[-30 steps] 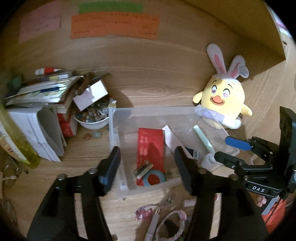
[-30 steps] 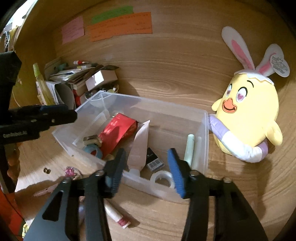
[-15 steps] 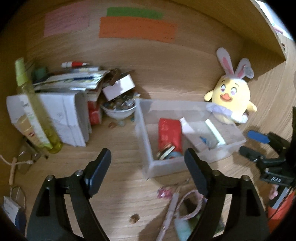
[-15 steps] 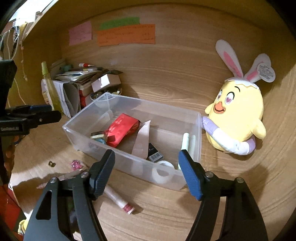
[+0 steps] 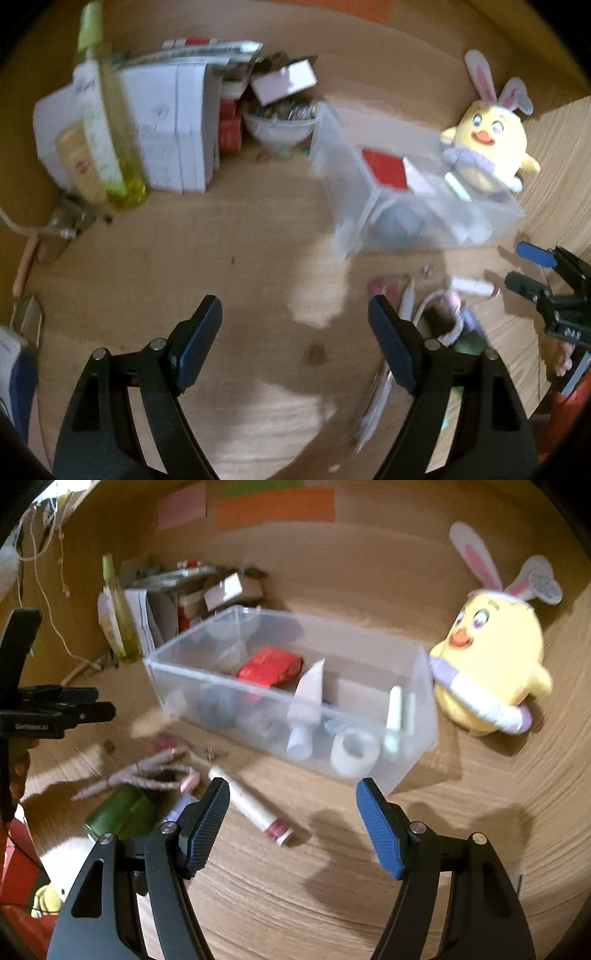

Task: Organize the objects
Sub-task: 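Grasp the small brown bead with the left gripper while the right grasps the red-capped white tube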

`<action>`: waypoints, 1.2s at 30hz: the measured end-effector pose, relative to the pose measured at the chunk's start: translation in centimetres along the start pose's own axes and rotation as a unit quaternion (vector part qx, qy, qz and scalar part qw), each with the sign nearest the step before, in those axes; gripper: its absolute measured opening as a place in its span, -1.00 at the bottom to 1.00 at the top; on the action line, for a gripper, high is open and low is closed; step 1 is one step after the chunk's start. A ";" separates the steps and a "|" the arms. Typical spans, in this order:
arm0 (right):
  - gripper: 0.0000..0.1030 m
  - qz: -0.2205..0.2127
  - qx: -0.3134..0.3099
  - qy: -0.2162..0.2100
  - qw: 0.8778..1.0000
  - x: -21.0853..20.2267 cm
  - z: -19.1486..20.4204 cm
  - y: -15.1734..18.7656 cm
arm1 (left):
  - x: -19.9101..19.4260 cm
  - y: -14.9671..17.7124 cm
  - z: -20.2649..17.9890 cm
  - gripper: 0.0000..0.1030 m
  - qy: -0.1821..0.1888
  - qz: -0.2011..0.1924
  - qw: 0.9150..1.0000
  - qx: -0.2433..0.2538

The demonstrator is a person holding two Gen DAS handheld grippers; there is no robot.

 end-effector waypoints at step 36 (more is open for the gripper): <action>-0.73 0.030 0.005 -0.043 0.999 2.7 1.2 0.9 | 0.8 2.5 -1.2 -0.76 0.016 0.007 1.000 0.016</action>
Point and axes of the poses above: each gripper's, at about its wrist camera, not at the fingertips, and x roughly the way its jaws point, z to its left, y to its underside, the point moved 6 cm from there along x, roughly the way its jaws point, and after that the axes turned 5 degrees about -y, right-handed, at the moved point
